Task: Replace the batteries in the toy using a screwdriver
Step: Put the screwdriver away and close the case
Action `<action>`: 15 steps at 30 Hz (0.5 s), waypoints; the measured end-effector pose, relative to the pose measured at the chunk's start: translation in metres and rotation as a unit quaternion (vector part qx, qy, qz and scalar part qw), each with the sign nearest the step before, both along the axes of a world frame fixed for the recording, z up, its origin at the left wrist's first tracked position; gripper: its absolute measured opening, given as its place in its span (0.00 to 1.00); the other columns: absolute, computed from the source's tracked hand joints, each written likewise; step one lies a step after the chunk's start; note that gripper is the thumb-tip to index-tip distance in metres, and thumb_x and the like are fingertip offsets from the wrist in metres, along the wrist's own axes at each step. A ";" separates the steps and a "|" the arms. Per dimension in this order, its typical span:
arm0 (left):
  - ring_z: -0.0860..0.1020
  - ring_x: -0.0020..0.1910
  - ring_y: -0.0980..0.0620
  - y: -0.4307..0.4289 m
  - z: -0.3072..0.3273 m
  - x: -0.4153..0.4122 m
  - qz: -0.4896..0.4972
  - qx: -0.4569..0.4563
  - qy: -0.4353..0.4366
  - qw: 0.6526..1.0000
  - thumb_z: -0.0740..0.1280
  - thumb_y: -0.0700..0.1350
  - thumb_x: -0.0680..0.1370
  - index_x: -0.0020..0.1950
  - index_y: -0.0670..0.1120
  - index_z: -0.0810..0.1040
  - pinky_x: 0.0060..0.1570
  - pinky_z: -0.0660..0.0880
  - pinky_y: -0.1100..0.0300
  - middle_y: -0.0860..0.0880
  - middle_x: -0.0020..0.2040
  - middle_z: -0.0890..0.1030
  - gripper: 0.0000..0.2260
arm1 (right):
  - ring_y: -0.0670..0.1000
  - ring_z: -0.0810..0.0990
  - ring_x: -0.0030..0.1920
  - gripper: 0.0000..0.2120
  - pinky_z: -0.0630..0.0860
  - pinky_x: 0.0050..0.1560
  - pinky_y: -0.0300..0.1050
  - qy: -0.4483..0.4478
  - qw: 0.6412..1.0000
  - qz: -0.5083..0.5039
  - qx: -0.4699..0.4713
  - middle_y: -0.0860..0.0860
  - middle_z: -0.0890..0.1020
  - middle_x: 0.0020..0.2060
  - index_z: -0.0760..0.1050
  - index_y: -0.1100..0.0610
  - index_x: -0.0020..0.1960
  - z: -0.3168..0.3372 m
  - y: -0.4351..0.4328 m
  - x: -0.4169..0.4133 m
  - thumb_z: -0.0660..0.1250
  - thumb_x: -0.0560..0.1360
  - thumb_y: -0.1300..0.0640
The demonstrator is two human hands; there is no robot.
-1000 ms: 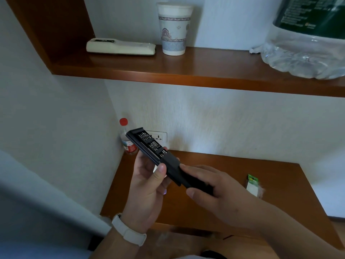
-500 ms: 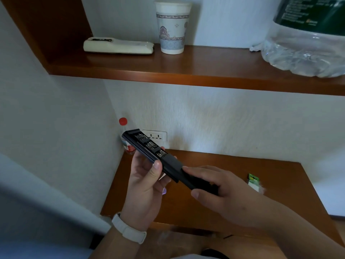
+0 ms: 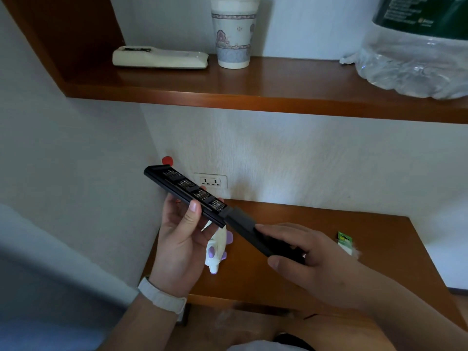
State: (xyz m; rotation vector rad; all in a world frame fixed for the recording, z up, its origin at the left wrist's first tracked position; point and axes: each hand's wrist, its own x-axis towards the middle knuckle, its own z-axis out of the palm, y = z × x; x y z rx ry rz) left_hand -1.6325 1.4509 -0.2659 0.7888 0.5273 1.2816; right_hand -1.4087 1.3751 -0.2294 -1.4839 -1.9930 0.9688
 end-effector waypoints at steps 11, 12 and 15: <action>0.85 0.40 0.47 -0.001 -0.004 0.000 0.014 -0.017 0.018 1.000 0.62 0.46 0.79 0.70 0.51 0.66 0.36 0.81 0.51 0.50 0.47 0.85 0.20 | 0.40 0.76 0.55 0.23 0.73 0.50 0.33 -0.020 1.000 0.005 0.008 0.32 0.75 0.58 0.67 0.35 0.71 0.003 0.004 -0.005 0.65 0.78 0.45; 0.85 0.40 0.47 -0.001 -0.002 -0.001 0.009 -0.019 0.018 1.000 0.63 0.48 0.78 0.71 0.52 0.65 0.36 0.81 0.52 0.50 0.47 0.85 0.21 | 0.39 0.76 0.55 0.23 0.73 0.51 0.33 -0.024 1.000 0.008 0.006 0.32 0.74 0.58 0.67 0.36 0.71 0.004 0.005 -0.005 0.65 0.78 0.45; 0.85 0.43 0.45 0.000 0.003 -0.002 -0.001 -0.019 0.018 1.000 0.76 0.54 0.71 0.72 0.52 0.65 0.37 0.81 0.49 0.49 0.49 0.84 0.33 | 0.39 0.76 0.54 0.23 0.73 0.50 0.33 -0.026 1.000 0.013 -0.004 0.31 0.74 0.58 0.67 0.36 0.72 0.007 0.006 -0.006 0.65 0.78 0.45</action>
